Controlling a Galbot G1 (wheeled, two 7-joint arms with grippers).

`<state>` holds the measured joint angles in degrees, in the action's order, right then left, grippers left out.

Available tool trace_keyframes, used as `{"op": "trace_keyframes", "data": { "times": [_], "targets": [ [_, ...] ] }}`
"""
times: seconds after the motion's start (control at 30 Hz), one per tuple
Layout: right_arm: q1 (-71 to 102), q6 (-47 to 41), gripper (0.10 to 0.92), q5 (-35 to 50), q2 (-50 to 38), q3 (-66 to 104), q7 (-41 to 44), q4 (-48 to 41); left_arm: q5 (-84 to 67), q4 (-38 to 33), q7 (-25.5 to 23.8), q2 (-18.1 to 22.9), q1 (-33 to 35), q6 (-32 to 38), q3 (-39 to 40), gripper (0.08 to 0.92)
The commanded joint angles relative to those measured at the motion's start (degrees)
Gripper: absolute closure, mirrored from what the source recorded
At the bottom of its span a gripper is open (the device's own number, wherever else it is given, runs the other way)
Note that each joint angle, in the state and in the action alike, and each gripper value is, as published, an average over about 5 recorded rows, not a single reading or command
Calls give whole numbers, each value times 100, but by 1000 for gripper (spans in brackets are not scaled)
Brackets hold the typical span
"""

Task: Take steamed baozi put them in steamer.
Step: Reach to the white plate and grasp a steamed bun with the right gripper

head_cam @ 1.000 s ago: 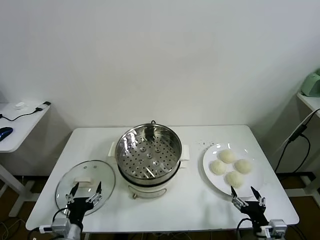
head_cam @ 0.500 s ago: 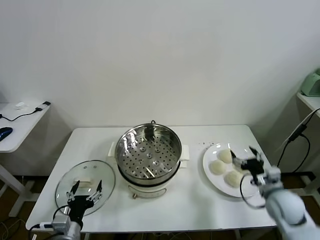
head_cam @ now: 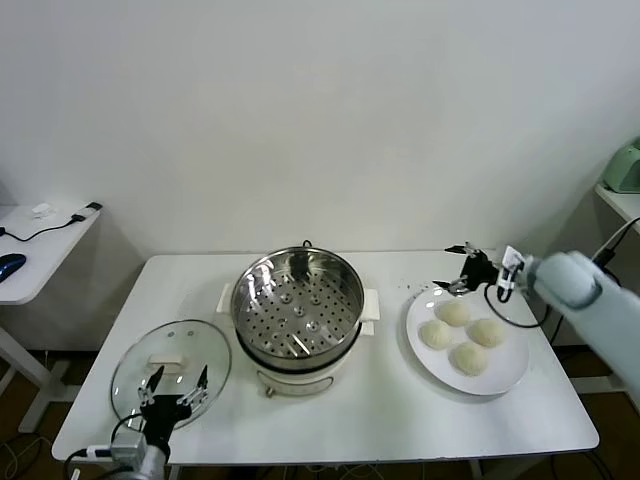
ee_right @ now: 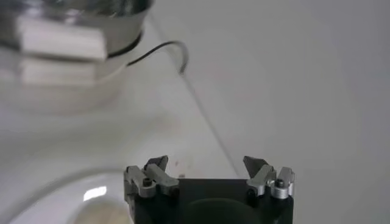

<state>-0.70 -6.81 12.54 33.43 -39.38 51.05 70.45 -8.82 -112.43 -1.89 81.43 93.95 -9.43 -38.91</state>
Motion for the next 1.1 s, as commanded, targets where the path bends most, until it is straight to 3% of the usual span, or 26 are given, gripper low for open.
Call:
{"op": "trace_keyframes", "data": {
  "times": [0.03,0.33,0.73,1.1],
  "targets": [
    [-3165,296,203,-51,469,-4252,1791,-1247,17,157,-4,-17,-10,51,30,177],
    [-2105,-74,203,44,1384,-3780,1317,-2003,52,278,-4,-29,-27,101,41,177],
    [-1043,154,203,-377,2195,-2516,1128,-3210,166,258,-9,-42,52,171,33,177],
    [-781,302,204,-773,2502,-2216,1049,-3722,185,264,-8,-44,101,250,26,177]
  ]
}}
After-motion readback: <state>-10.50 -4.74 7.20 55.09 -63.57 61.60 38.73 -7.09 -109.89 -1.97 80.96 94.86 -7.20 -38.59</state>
